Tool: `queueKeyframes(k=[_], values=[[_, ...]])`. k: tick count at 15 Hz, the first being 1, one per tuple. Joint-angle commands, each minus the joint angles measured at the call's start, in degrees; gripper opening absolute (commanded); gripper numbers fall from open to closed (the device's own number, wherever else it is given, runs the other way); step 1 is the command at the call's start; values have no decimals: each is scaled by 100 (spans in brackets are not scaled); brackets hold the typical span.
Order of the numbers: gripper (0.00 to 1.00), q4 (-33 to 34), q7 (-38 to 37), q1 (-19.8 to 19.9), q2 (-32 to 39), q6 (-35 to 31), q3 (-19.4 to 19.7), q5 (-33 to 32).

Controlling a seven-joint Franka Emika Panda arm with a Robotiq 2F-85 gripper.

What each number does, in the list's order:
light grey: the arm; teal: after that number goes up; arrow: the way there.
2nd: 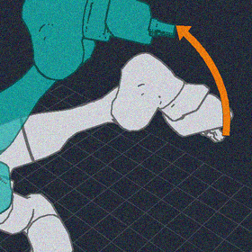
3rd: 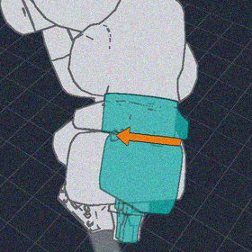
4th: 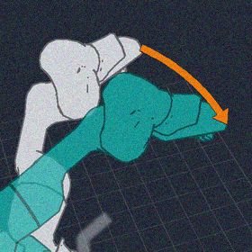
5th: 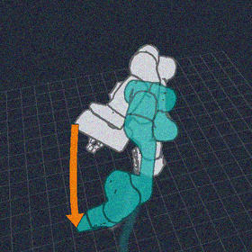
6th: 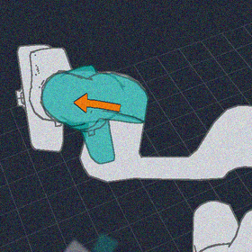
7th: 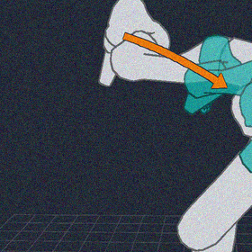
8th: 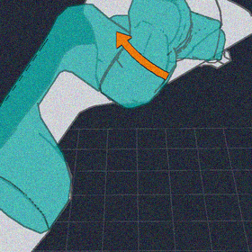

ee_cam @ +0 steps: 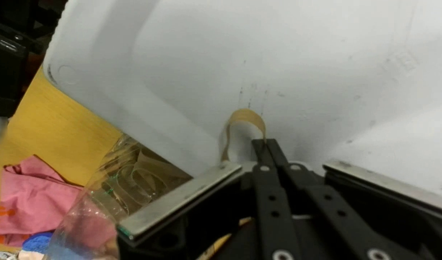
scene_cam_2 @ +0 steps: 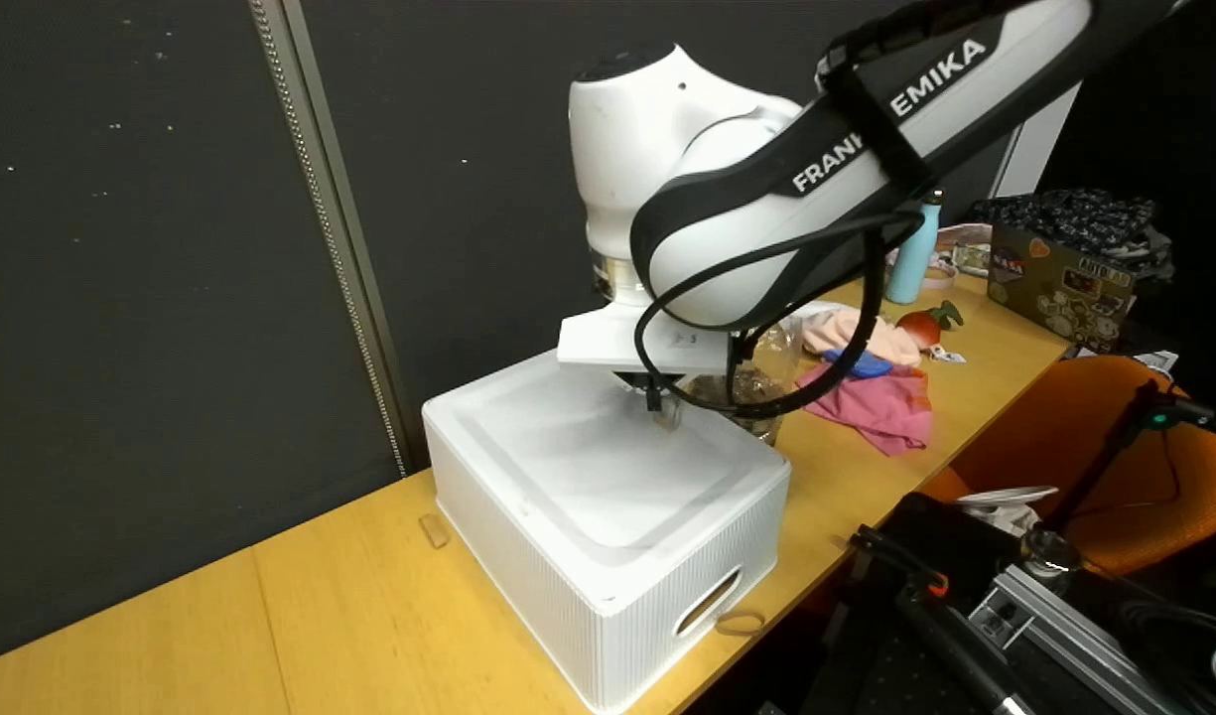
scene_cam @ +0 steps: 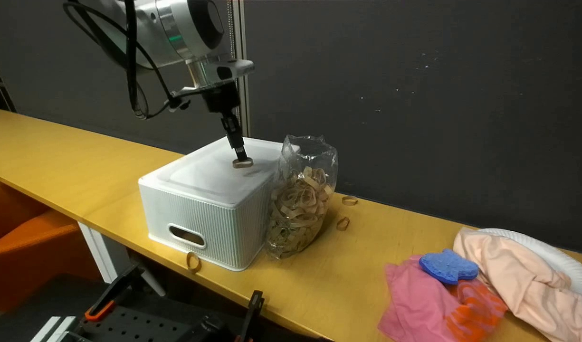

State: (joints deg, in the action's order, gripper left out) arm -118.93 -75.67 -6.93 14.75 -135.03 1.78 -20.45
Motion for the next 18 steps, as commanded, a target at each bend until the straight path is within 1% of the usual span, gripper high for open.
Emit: queueKeyframes(k=[1, 10, 14, 18], values=[[0, -136, 64, 36, -391, 94, 117, -45], [0, 338, 419, 543, -566, 477, 508, -424], [0, 399, 480, 660, -689, 565, 560, -507], [0, 221, 429, 698, -738, 464, 522, -461]])
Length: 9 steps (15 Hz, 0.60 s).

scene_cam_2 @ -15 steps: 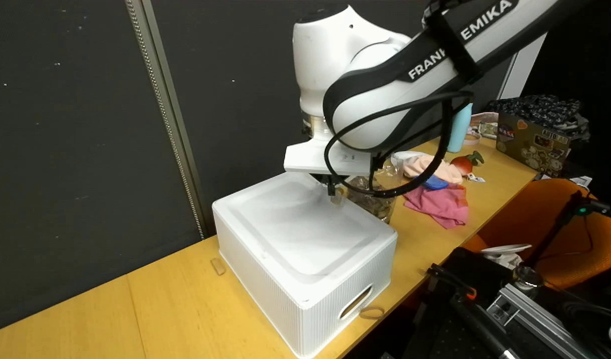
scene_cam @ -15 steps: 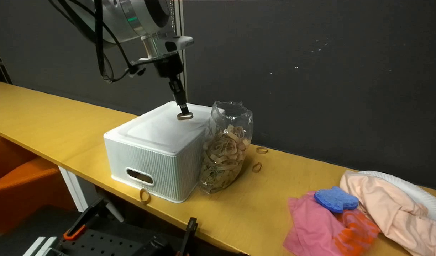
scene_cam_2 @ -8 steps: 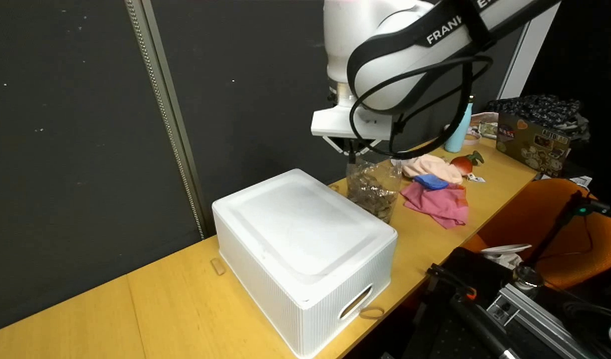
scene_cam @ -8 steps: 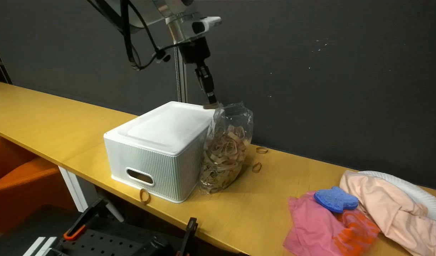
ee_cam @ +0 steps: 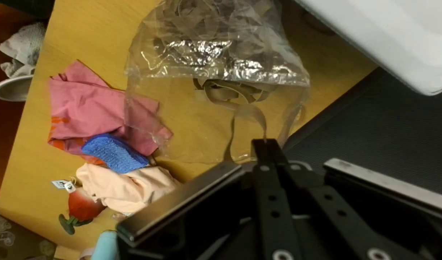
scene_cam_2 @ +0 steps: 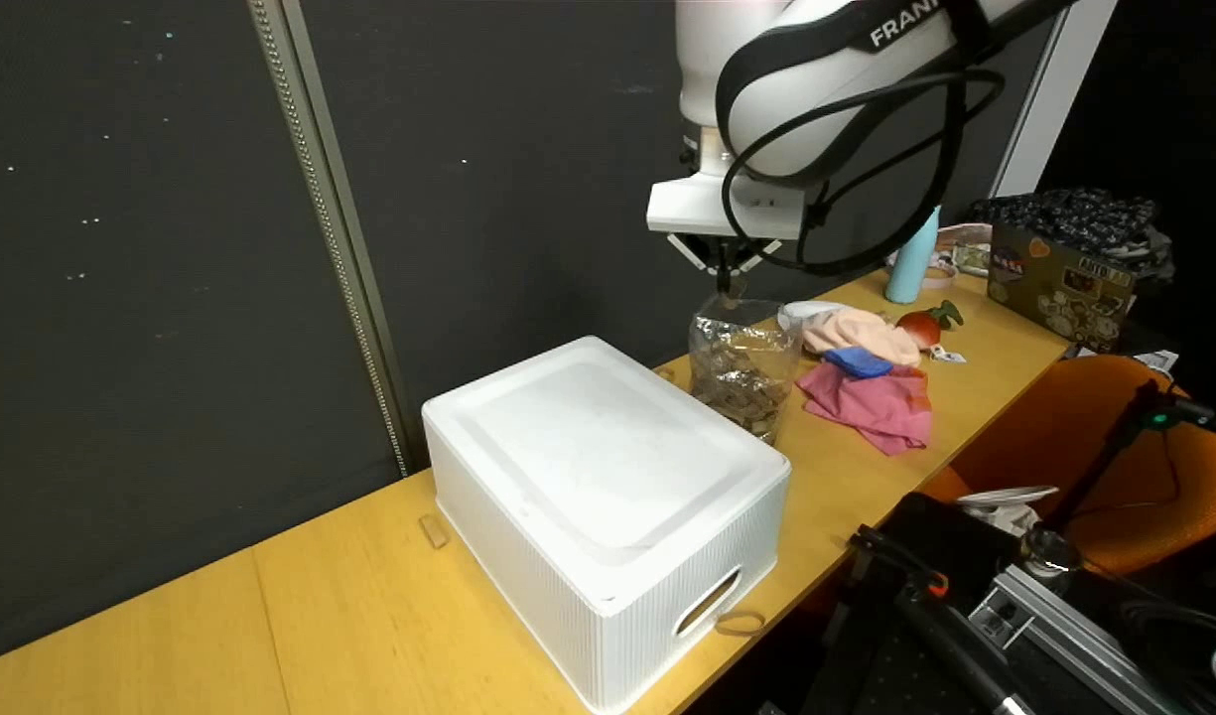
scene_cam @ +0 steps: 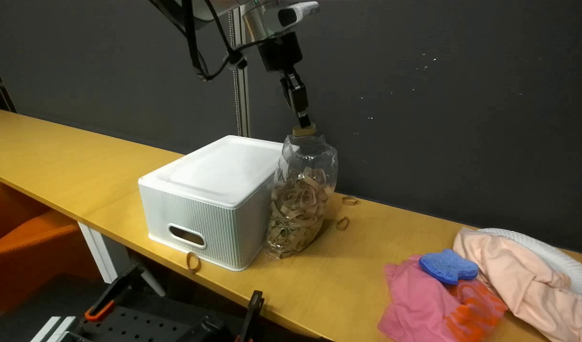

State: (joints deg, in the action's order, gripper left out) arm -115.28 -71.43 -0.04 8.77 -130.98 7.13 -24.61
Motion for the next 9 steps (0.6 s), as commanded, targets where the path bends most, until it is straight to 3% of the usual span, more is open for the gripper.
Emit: queueKeyframes(k=[1, 4, 6, 9], values=[[0, -194, -12, 6, -135, 39, -15, -45], [0, -370, -42, 28, -150, -8, 3, -27], [27, -459, -60, 43, -190, 8, 14, -14], [47, -550, -62, 65, -266, 12, 18, -15]])
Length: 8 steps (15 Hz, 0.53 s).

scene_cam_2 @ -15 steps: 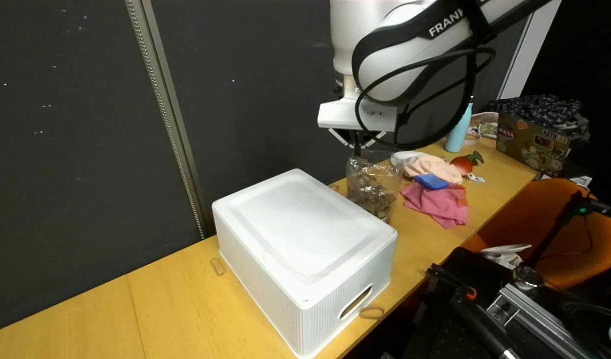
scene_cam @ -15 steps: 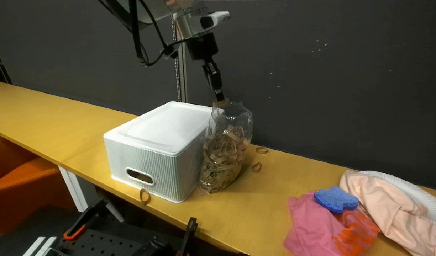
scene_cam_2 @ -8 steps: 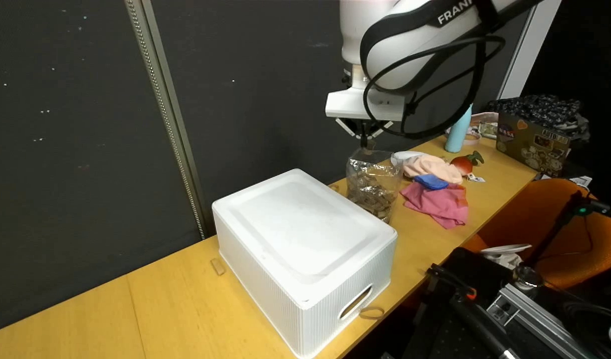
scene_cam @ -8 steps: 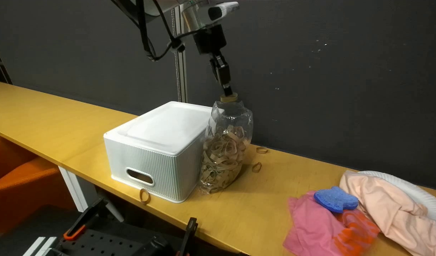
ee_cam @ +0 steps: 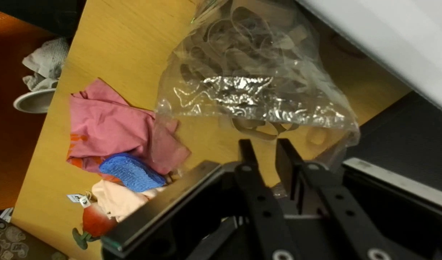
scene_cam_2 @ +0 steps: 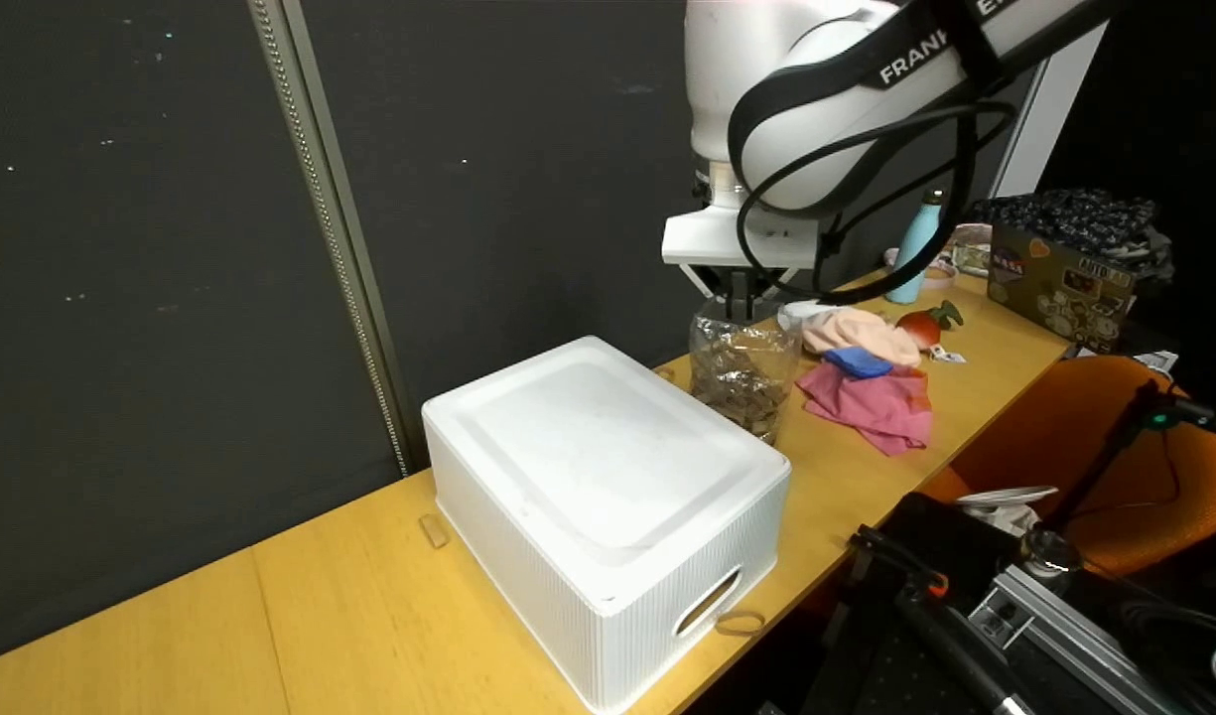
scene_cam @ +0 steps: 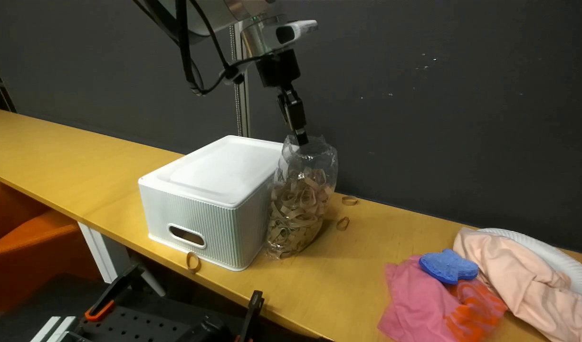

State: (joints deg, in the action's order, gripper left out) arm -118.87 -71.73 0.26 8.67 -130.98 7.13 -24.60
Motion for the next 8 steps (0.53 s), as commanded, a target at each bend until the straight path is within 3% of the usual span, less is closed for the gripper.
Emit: queueKeyframes(k=[1, 5, 7, 8], values=[[55, -238, 12, 50, -304, -12, 16, -10], [83, -396, 519, 176, -649, -39, 22, -7], [98, -430, 1154, 302, -868, -93, 26, 117], [100, -446, 1556, 376, -969, -157, 33, 227]])
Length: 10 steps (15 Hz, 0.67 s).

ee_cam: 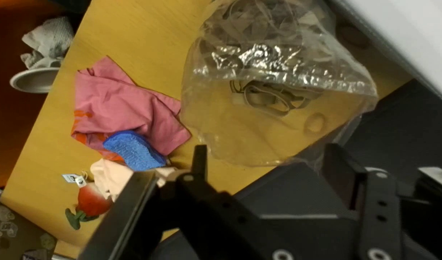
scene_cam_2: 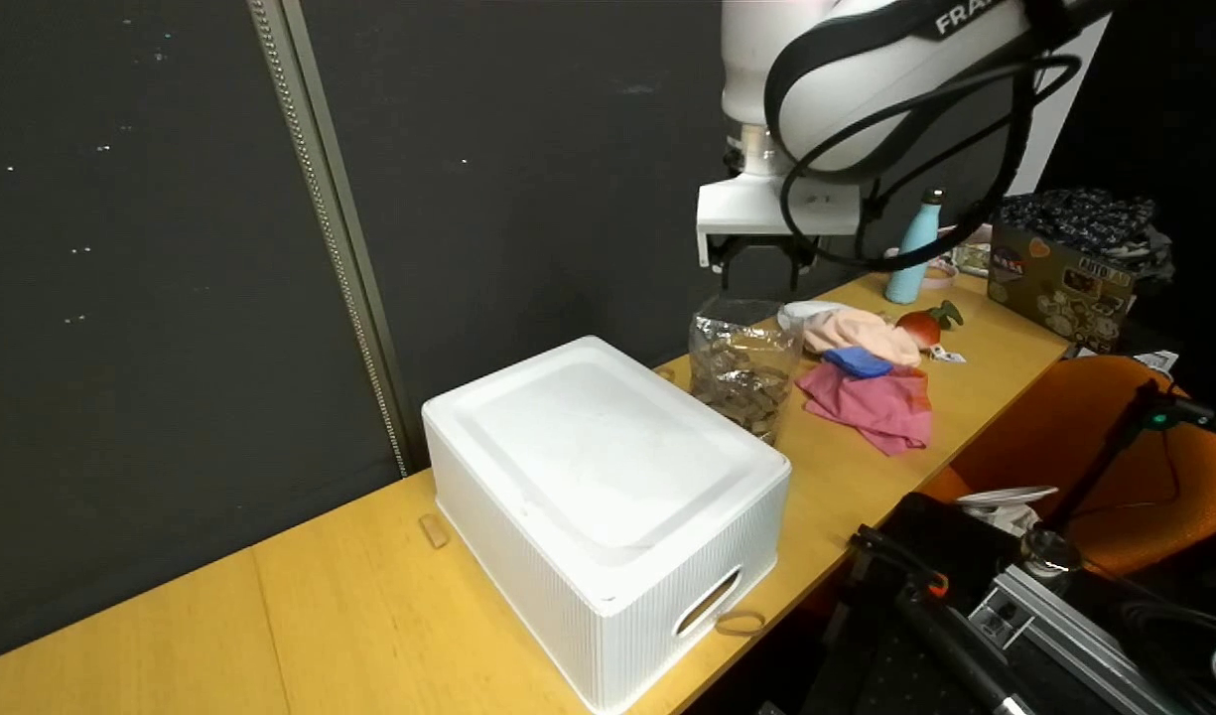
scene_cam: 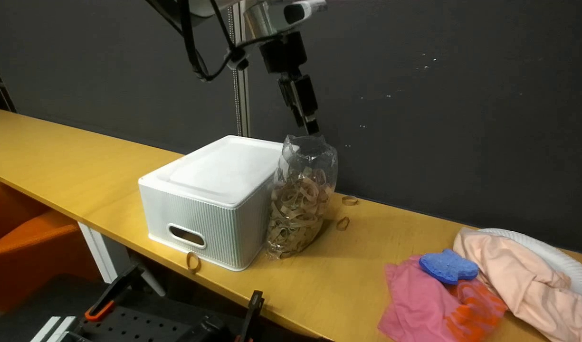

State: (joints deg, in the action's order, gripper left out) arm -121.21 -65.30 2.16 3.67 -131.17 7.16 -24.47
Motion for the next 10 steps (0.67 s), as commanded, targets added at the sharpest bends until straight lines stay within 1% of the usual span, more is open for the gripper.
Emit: queueKeyframes(k=[1, 4, 8, 10], values=[[100, -205, 1437, 279, -548, -213, 39, 405], [100, -219, 2721, 405, -717, -288, 41, 1085], [100, -123, 4464, 531, -794, 18, 107, 2248], [100, -48, 5316, 628, -787, 371, 204, 2813]])
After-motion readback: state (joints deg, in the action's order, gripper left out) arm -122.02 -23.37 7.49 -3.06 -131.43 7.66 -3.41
